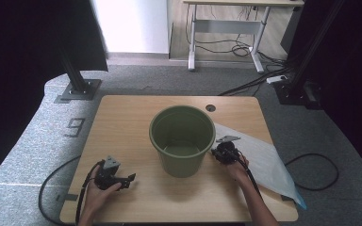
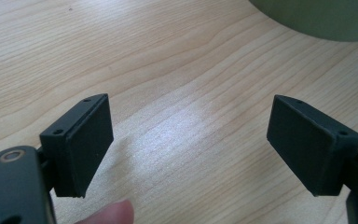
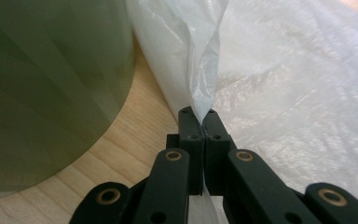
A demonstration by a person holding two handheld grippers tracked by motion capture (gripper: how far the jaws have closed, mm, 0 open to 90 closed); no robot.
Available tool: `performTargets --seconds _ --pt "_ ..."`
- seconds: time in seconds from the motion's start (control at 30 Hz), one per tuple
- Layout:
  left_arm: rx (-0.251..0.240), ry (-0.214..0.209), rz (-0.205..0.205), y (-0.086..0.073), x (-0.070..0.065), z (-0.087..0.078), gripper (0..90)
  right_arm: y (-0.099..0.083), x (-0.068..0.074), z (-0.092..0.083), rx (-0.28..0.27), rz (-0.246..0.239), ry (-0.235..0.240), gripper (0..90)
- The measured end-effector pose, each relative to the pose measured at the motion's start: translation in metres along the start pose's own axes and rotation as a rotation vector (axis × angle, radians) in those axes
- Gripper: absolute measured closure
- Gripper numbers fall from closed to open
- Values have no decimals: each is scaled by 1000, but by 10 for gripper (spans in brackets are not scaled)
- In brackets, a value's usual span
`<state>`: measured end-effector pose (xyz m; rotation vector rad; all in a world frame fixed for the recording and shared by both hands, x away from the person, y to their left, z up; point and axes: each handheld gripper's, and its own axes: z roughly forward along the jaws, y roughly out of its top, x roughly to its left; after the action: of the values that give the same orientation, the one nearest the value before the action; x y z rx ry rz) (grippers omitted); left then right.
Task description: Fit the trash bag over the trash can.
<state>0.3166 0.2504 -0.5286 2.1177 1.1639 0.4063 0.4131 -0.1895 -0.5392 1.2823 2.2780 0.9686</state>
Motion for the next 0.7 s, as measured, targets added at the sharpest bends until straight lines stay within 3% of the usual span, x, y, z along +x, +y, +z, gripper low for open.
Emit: performTargets --seconds 0.17,0.4,0.53,0.7 --pt "4 -1 -1 0 0 1 143 5 -6 -27 -111 37 -15 885" --pt "5 -2 -2 0 0 1 143 22 -16 -80 -299 129 2 886" --pt "5 -2 -2 0 -1 2 143 37 -18 -114 -415 160 7 886" --pt "7 -3 -2 0 0 2 143 52 -17 -147 -513 163 4 886"
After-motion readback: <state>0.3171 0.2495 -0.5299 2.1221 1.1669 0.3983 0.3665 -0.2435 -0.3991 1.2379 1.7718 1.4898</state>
